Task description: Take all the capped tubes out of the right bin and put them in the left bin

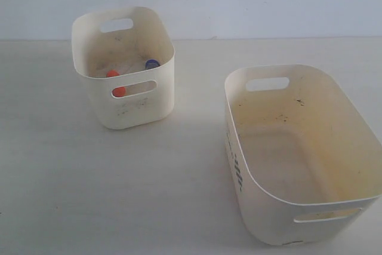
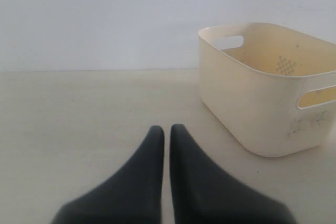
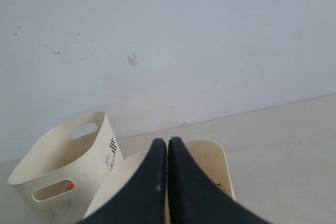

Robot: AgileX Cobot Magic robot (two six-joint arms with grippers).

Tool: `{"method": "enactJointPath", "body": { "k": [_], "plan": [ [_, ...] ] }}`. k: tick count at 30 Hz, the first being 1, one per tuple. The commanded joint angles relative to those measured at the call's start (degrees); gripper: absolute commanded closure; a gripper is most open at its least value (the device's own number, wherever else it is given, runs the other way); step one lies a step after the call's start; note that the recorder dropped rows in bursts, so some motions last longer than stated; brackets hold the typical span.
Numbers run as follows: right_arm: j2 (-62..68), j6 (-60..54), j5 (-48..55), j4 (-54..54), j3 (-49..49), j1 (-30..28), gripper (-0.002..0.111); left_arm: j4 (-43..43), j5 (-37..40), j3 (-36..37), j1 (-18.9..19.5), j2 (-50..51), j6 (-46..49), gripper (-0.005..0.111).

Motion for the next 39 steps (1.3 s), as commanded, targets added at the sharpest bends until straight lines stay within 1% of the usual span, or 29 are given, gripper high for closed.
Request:
{"method": "enactJointPath", "body": {
  "k": [1,6,12,15,16,18,20,22,24,26,27,29,30,39],
  "plan": [
    [-0.2,-1.5,-0.3,-0.6,0.3,-0.4,0.108,-0.4,-0.4,-0.2,0.0,0.2,-0.6,0.102],
    [-0.2,-0.6,-0.4,-0.3,0.4,-0.4,0.108,-0.4,-0.4,-0.2,0.0,0.2,-0.6,0.102],
    [-3.7,0.1,-3.7,-2.1,3.6,-0.4,0.108,-0.4,-0.4,-0.2,0.0,0.2,-0.6,0.102],
    [-3.7,2.0,-3.4,-5.8,5.2,-0.4,0.108,-0.4,-0.4,-0.2,0.0,0.2,-0.6,0.102],
    [-3.7,4.1,-3.7,-8.7,6.3,-0.4,0.108,-0.4,-0.4,-0.2,0.0,0.2,-0.6,0.102],
    [-3.7,4.5,-3.6,-14.5,8.2,-0.4,0.108,-0.4,-0.4,-0.2,0.0,0.2,-0.6,0.102],
    [-3.7,4.5,-3.7,-16.9,8.9,-0.4,0.108,-0.4,-0.4,-0.2,0.0,0.2,-0.6,0.102],
    [-3.7,4.5,0.0,-20.8,8.9,-0.4,0.108,-0.4,-0.4,-0.2,0.0,0.2,-0.6,0.102],
    [-3.7,5.3,1.6,-23.9,8.9,-0.4,0.108,-0.4,-0.4,-0.2,0.0,0.2,-0.6,0.102],
    [-3.7,12.1,4.3,-29.3,8.9,-0.4,0.108,-0.4,-0.4,-0.2,0.0,0.2,-0.6,0.102],
    [-3.7,18.6,6.1,-35.3,8.9,-0.4,0.108,-0.4,-0.4,-0.2,0.0,0.2,-0.6,0.102],
    [-3.7,29.0,10.1,-42.8,8.9,-0.4,0.108,-0.4,-0.4,-0.2,0.0,0.2,-0.6,0.102],
    [-3.7,31.1,10.7,-44.3,8.9,-0.4,0.108,-0.4,-0.4,-0.2,0.0,0.2,-0.6,0.102],
    [-3.7,29.5,10.5,-43.6,8.9,-0.4,0.108,-0.4,-0.4,-0.2,0.0,0.2,-0.6,0.102]
  ]
}}
